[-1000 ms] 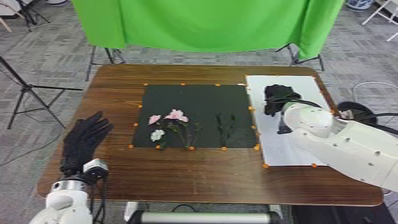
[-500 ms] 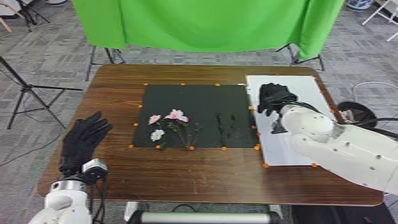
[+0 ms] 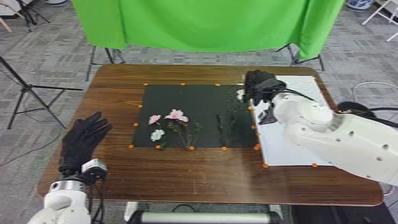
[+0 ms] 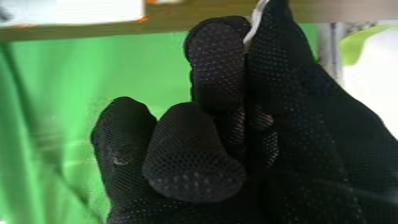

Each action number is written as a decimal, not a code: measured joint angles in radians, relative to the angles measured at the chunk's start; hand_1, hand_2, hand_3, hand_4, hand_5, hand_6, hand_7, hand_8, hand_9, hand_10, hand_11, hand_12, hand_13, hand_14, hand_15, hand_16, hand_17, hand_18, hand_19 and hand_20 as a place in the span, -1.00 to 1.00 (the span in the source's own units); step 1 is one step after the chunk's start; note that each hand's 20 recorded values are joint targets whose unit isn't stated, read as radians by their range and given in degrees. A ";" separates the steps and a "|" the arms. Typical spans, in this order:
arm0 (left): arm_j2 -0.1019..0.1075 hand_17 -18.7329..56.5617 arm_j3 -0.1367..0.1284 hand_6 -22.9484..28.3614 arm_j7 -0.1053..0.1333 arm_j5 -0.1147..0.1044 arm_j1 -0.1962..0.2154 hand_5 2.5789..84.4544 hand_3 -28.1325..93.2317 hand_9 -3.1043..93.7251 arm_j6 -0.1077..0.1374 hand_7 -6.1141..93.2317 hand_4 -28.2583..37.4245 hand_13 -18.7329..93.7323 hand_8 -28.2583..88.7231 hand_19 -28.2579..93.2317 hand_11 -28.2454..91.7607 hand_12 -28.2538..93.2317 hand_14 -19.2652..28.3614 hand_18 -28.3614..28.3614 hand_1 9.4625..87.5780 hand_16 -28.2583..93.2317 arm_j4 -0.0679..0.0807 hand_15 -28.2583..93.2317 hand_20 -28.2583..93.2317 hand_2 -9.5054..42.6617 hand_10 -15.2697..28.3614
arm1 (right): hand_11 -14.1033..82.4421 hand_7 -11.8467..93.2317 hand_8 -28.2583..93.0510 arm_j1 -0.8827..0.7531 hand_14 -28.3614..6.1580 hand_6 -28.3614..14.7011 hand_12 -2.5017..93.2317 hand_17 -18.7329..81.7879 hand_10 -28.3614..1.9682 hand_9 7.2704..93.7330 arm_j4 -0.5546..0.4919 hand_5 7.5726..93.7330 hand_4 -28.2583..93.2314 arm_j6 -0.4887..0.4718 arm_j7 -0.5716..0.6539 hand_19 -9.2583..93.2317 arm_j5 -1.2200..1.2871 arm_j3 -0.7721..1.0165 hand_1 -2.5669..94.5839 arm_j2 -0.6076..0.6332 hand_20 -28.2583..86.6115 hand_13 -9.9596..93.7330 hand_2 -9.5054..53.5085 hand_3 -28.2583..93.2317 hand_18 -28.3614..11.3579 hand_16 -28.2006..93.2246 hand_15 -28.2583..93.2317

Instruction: Arrange flowers

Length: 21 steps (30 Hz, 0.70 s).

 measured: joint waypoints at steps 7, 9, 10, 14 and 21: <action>0.001 -0.29 0.004 0.07 0.000 0.000 -0.005 0.10 0.64 0.01 0.000 -0.64 -1.00 0.01 -0.64 -0.38 -0.21 -0.33 0.55 0.50 -0.79 -0.51 0.001 -0.15 -0.23 -0.73 0.30 | -0.02 -0.36 -0.38 0.088 0.55 0.30 -0.39 0.66 0.16 0.92 0.034 0.78 -0.71 -0.189 -0.011 1.00 0.240 -0.032 0.11 -0.123 0.53 0.95 -1.00 0.56 -0.35 -0.02 0.56; 0.001 -0.29 0.006 0.07 0.000 0.000 -0.007 0.10 0.64 0.01 0.000 -0.65 -1.00 0.01 -0.64 -0.38 -0.22 -0.33 0.55 0.50 -0.80 -0.51 0.001 -0.15 -0.23 -0.73 0.30 | -0.02 -0.36 -0.38 0.096 0.55 0.30 -0.39 0.66 0.14 0.92 0.056 0.78 -0.71 -0.194 -0.012 1.00 0.259 -0.033 0.11 -0.170 0.52 0.95 -1.00 0.56 -0.35 -0.02 0.56; 0.001 -0.29 0.007 0.07 0.000 0.000 -0.008 0.10 0.64 0.01 0.000 -0.65 -1.00 0.01 -0.64 -0.38 -0.22 -0.33 0.55 0.50 -0.79 -0.51 0.001 -0.15 -0.23 -0.73 0.30 | -0.02 -0.36 -0.38 0.099 0.55 0.30 -0.39 0.66 0.14 0.92 0.067 0.78 -0.71 -0.194 -0.011 1.00 0.264 -0.032 0.11 -0.194 0.52 0.95 -1.00 0.56 -0.35 -0.02 0.56; 0.000 -0.29 0.008 0.07 0.000 0.000 -0.010 0.10 0.64 0.01 -0.001 -0.65 -1.00 0.01 -0.63 -0.39 -0.21 -0.33 0.55 0.50 -0.80 -0.51 0.001 -0.15 -0.23 -0.73 0.30 | -0.03 -0.36 -0.38 0.098 0.55 0.30 -0.39 0.66 0.14 0.93 0.099 0.78 -0.71 -0.194 -0.003 1.00 0.305 -0.018 0.11 -0.272 0.52 0.95 -1.00 0.56 -0.35 -0.02 0.56; 0.000 -0.29 0.008 0.08 -0.002 0.000 -0.011 0.10 0.64 0.01 -0.002 -0.65 -1.00 0.01 -0.63 -0.39 -0.22 -0.33 0.55 0.50 -0.80 -0.51 0.002 -0.15 -0.23 -0.74 0.30 | -0.03 -0.37 -0.39 0.083 0.54 0.31 -0.41 0.66 0.13 0.92 0.132 0.78 -0.72 -0.224 0.025 1.00 0.402 0.011 0.12 -0.341 0.52 0.95 -1.00 0.55 -0.36 -0.02 0.56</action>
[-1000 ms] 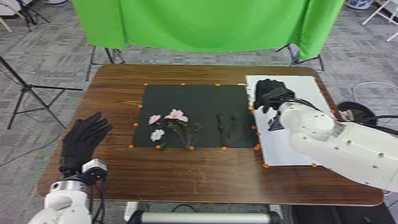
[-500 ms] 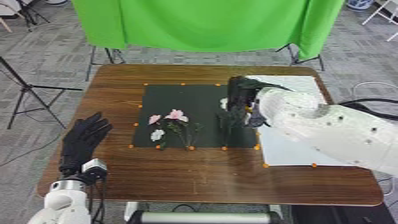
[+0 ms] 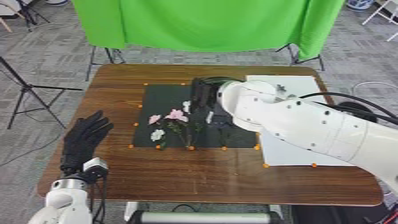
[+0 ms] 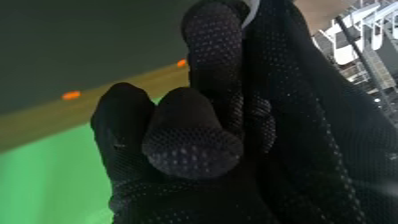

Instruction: Arrange flowers

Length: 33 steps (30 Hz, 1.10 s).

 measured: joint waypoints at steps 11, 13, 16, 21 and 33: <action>-0.001 -0.29 -0.001 0.08 -0.005 0.000 0.001 0.10 0.64 0.01 -0.007 -0.66 -1.00 0.00 -0.63 -0.39 -0.22 -0.33 0.55 0.50 -0.80 -0.51 0.000 -0.16 -0.23 -0.74 0.31 | -0.03 -0.39 -0.39 -0.022 0.51 0.30 -0.42 0.64 0.13 0.87 0.029 0.70 -0.71 -0.069 0.029 1.00 0.024 0.006 0.03 -0.006 0.51 0.93 -1.00 0.53 -0.37 -0.02 0.55; -0.001 -0.30 -0.001 0.08 -0.006 0.000 0.001 0.10 0.64 0.01 -0.008 -0.66 -1.00 0.00 -0.63 -0.39 -0.22 -0.33 0.55 0.50 -0.80 -0.51 0.000 -0.16 -0.23 -0.74 0.31 | -0.03 -0.39 -0.39 -0.023 0.51 0.28 -0.43 0.64 0.12 0.85 0.032 0.68 -0.72 -0.075 0.029 1.00 0.027 0.009 -0.01 -0.006 0.51 0.92 -1.00 0.51 -0.37 -0.02 0.55; -0.001 -0.30 -0.001 0.08 -0.009 0.000 0.000 0.10 0.64 0.01 -0.010 -0.65 -1.00 0.00 -0.63 -0.39 -0.22 -0.33 0.55 0.50 -0.80 -0.51 0.000 -0.16 -0.23 -0.74 0.30 | -0.03 -0.40 -0.40 -0.025 0.50 0.29 -0.43 0.63 0.11 0.85 0.035 0.66 -0.72 -0.084 0.029 1.00 0.036 0.017 -0.08 -0.006 0.51 0.92 -1.00 0.52 -0.38 -0.02 0.55; -0.001 -0.30 -0.001 0.07 -0.012 0.000 -0.001 0.09 0.64 0.01 -0.012 -0.65 -1.00 0.00 -0.63 -0.39 -0.22 -0.33 0.55 0.50 -0.80 -0.51 0.001 -0.16 -0.23 -0.75 0.30 | -0.03 -0.41 -0.43 -0.025 0.49 0.30 -0.43 0.63 0.08 0.84 0.035 0.64 -0.72 -0.086 0.029 1.00 0.049 0.024 -0.15 -0.005 0.51 0.92 -1.00 0.55 -0.39 -0.01 0.55; -0.001 -0.30 0.000 0.07 -0.017 0.001 -0.002 0.09 0.64 0.01 -0.016 -0.65 -1.00 0.00 -0.63 -0.39 -0.22 -0.33 0.55 0.50 -0.80 -0.51 0.001 -0.16 -0.23 -0.75 0.30 | -0.03 -0.40 -0.51 -0.024 0.47 0.31 -0.44 0.62 0.06 0.84 0.036 0.63 -0.74 -0.082 0.027 1.00 0.060 0.041 -0.22 -0.002 0.52 0.91 -1.00 0.58 -0.41 -0.02 0.56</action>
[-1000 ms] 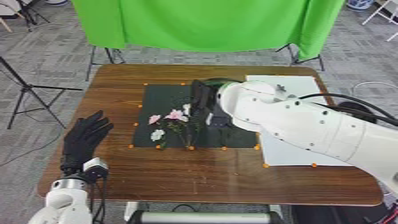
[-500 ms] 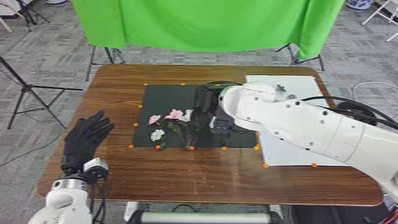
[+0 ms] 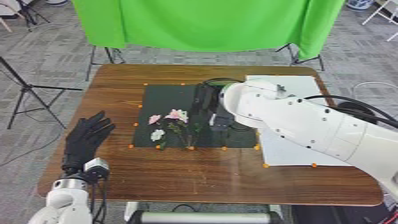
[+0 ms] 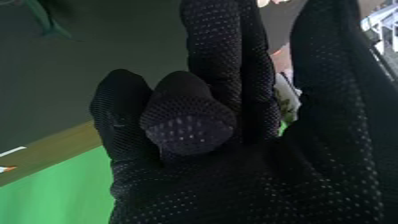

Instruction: Arrange flowers

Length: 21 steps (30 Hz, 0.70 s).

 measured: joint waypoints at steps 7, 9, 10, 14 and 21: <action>0.001 -0.30 0.000 0.07 -0.004 0.000 0.000 0.09 0.64 0.01 -0.003 -0.66 -1.00 0.00 -0.63 -0.39 -0.22 -0.33 0.55 0.50 -0.80 -0.51 0.000 -0.16 -0.23 -0.75 0.30 | -0.24 -0.38 -0.70 0.000 0.41 0.31 -0.51 0.59 -0.03 0.68 -0.002 0.51 -0.74 0.111 -0.026 1.00 0.030 -0.002 -0.33 0.014 0.51 0.88 -0.73 0.62 -0.41 -0.02 0.56; 0.001 -0.30 0.000 0.07 -0.005 0.000 0.000 0.09 0.64 0.01 -0.004 -0.66 -1.00 0.00 -0.63 -0.39 -0.22 -0.33 0.55 0.50 -0.80 -0.51 0.000 -0.16 -0.23 -0.74 0.30 | -0.33 -0.39 -0.70 0.000 0.42 0.31 -0.55 0.57 -0.05 0.60 -0.002 0.44 -0.74 0.195 -0.060 1.00 0.066 -0.016 -0.35 0.019 0.49 0.88 -0.67 0.61 -0.40 -0.03 0.54; 0.001 -0.30 0.000 0.07 -0.006 0.000 -0.001 0.09 0.64 0.01 -0.005 -0.66 -1.00 0.00 -0.63 -0.39 -0.22 -0.33 0.55 0.50 -0.80 -0.51 0.000 -0.16 -0.23 -0.74 0.30 | -0.36 -0.39 -0.70 0.000 0.42 0.30 -0.57 0.57 -0.05 0.56 -0.002 0.41 -0.74 0.239 -0.085 1.00 0.092 -0.025 -0.35 0.022 0.48 0.88 -0.66 0.61 -0.39 -0.04 0.54; 0.001 -0.30 0.000 0.08 -0.009 0.000 -0.001 0.09 0.64 0.01 -0.008 -0.66 -1.00 0.00 -0.63 -0.39 -0.22 -0.33 0.55 0.50 -0.80 -0.51 0.000 -0.16 -0.23 -0.74 0.30 | -0.48 -0.44 -0.69 -0.001 0.41 0.27 -0.63 0.56 -0.04 0.40 0.000 0.26 -0.76 0.317 -0.194 1.00 0.174 -0.049 -0.39 0.026 0.45 0.88 -0.52 0.60 -0.38 -0.05 0.52; 0.002 -0.30 0.001 0.07 -0.013 0.000 -0.003 0.09 0.64 0.01 -0.012 -0.65 -1.00 0.00 -0.63 -0.39 -0.22 -0.33 0.56 0.50 -0.80 -0.51 0.000 -0.16 -0.23 -0.74 0.30 | -0.58 -0.55 -0.66 -0.017 0.37 0.20 -0.75 0.56 0.07 0.07 0.016 -0.07 -0.81 0.191 -0.306 1.00 0.220 -0.026 -0.53 0.018 0.43 0.89 -0.17 0.57 -0.43 -0.07 0.51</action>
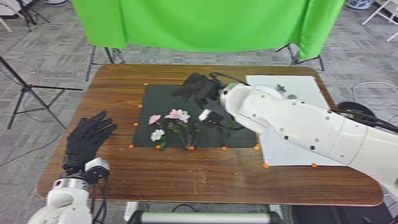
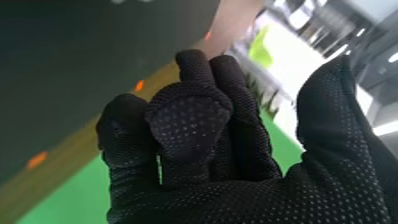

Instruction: Arrange flowers

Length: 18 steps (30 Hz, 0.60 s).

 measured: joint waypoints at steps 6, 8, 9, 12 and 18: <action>0.000 -0.30 0.000 0.07 -0.004 0.000 -0.004 0.09 0.64 0.01 -0.004 -0.65 -1.00 0.00 -0.63 -0.39 -0.22 -0.33 0.55 0.50 -0.80 -0.51 0.001 -0.16 -0.23 -0.74 0.31 | -0.61 -0.59 -0.65 -0.013 0.33 0.13 -0.79 0.57 0.14 -0.09 0.015 -0.18 -0.82 -0.161 -0.011 1.00 0.006 0.020 -0.58 -0.021 0.43 0.88 -0.03 0.55 -0.46 -0.07 0.52; 0.000 -0.30 0.000 0.08 -0.004 0.000 -0.006 0.09 0.64 0.01 -0.004 -0.65 -1.00 0.00 -0.63 -0.39 -0.22 -0.33 0.55 0.50 -0.80 -0.51 0.002 -0.16 -0.23 -0.74 0.31 | -0.61 -0.59 -0.65 -0.017 0.32 0.12 -0.80 0.57 0.15 -0.10 0.017 -0.20 -0.82 -0.175 -0.011 1.00 0.002 0.019 -0.59 -0.030 0.43 0.88 -0.02 0.55 -0.47 -0.07 0.52; 0.000 -0.30 0.000 0.08 -0.004 0.000 -0.006 0.09 0.63 0.01 -0.004 -0.66 -1.00 0.00 -0.63 -0.39 -0.22 -0.33 0.55 0.50 -0.80 -0.51 0.002 -0.16 -0.23 -0.74 0.31 | -0.61 -0.59 -0.65 -0.018 0.32 0.12 -0.80 0.57 0.15 -0.11 0.017 -0.20 -0.82 -0.178 -0.010 1.00 0.001 0.019 -0.59 -0.033 0.43 0.88 -0.02 0.55 -0.47 -0.07 0.52; 0.000 -0.30 0.001 0.08 -0.004 0.000 -0.007 0.09 0.63 0.01 -0.004 -0.66 -1.00 0.00 -0.63 -0.39 -0.22 -0.33 0.55 0.50 -0.80 -0.51 0.002 -0.16 -0.23 -0.74 0.31 | -0.60 -0.60 -0.64 -0.021 0.32 0.12 -0.80 0.57 0.15 -0.11 0.018 -0.21 -0.82 -0.179 -0.010 1.00 -0.005 0.016 -0.60 -0.043 0.44 0.88 -0.02 0.56 -0.48 -0.08 0.52; -0.001 -0.30 0.001 0.08 -0.003 0.000 -0.008 0.09 0.63 0.01 -0.004 -0.66 -1.00 0.00 -0.63 -0.39 -0.22 -0.33 0.55 0.50 -0.80 -0.51 0.003 -0.16 -0.23 -0.73 0.31 | -0.60 -0.60 -0.64 -0.023 0.32 0.11 -0.81 0.57 0.19 -0.11 0.022 -0.21 -0.81 -0.179 -0.009 1.00 -0.010 0.016 -0.60 -0.056 0.44 0.88 -0.02 0.56 -0.48 -0.09 0.53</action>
